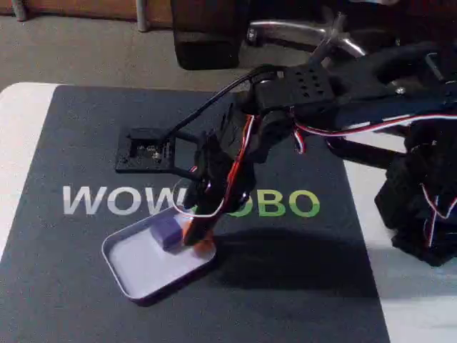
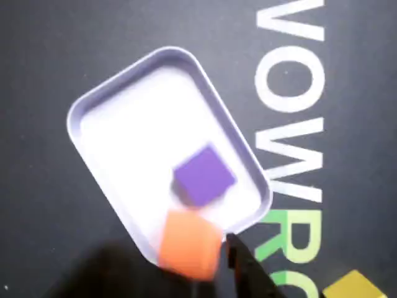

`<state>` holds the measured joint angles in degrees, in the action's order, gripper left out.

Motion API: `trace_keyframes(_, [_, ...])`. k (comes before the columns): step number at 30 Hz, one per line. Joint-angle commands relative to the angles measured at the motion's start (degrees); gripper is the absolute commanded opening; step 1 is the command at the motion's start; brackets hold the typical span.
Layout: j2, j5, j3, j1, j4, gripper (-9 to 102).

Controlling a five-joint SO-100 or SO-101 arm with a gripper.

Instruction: Move blocks one by one until all three blocks are in the tray.

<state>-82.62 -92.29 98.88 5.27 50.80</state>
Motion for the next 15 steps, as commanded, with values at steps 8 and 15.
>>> trace_keyframes(8, [-12.39,-1.14,3.87,3.69,3.25,27])
trace_keyframes(15, [-30.15,-3.16,15.38,11.87,7.91,27])
